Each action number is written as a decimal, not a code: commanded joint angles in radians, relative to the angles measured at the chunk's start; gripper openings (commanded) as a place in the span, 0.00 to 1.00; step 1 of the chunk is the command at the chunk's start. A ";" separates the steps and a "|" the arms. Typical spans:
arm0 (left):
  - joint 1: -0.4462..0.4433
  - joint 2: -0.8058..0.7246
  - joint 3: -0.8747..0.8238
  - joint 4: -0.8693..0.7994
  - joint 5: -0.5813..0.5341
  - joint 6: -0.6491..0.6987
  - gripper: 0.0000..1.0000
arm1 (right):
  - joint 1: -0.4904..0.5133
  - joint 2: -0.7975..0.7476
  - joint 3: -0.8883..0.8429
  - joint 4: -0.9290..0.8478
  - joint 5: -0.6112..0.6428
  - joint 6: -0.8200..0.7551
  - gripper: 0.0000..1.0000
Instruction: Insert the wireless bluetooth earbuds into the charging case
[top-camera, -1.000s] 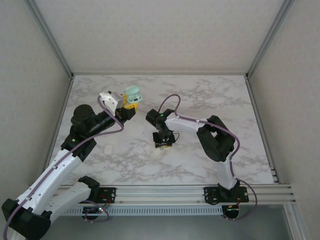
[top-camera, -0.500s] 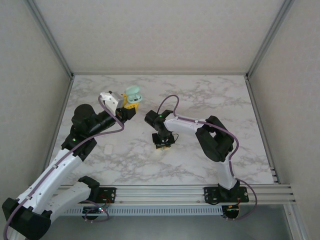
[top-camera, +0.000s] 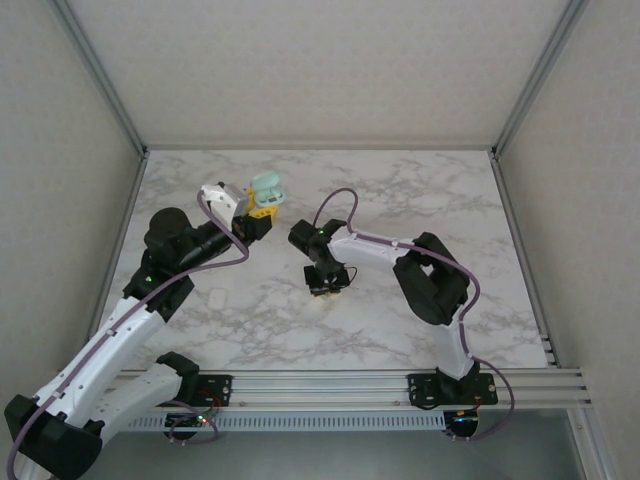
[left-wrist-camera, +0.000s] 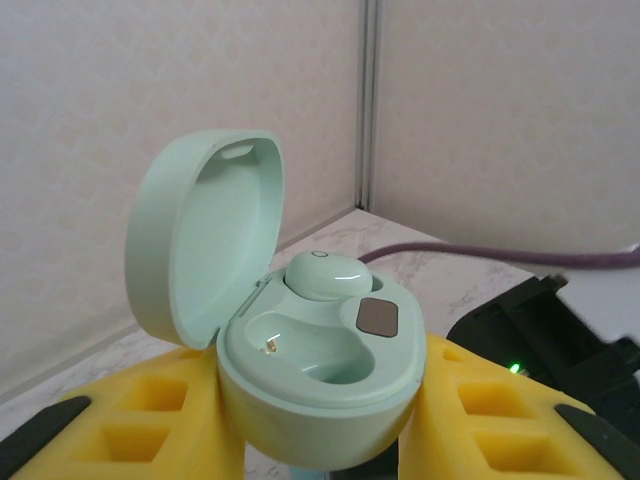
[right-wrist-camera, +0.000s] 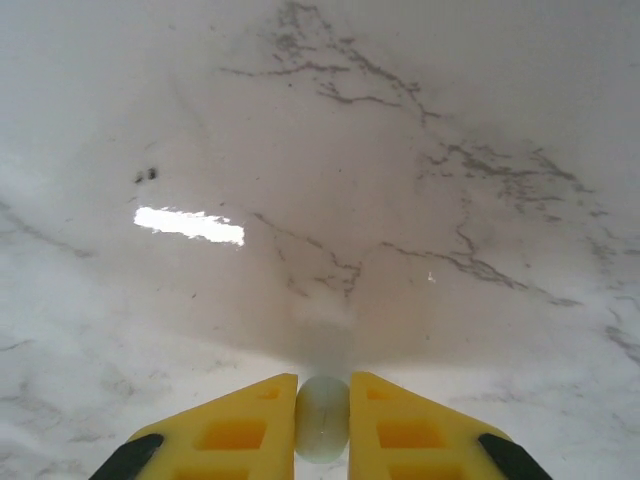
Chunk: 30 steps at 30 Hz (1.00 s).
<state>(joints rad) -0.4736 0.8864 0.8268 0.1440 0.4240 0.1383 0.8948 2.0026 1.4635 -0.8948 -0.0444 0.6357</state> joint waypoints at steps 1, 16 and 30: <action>0.009 0.010 0.011 0.002 0.002 0.003 0.22 | -0.017 -0.165 -0.022 -0.009 0.002 -0.018 0.16; -0.014 0.151 0.020 0.064 0.058 -0.013 0.22 | -0.210 -0.647 0.021 0.238 -0.433 0.015 0.18; -0.095 0.215 0.040 0.108 0.131 0.066 0.22 | -0.200 -0.587 0.109 0.454 -0.544 0.107 0.18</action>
<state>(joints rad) -0.5560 1.0935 0.8284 0.2127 0.5171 0.1753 0.6861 1.3811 1.5383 -0.4946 -0.5533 0.7227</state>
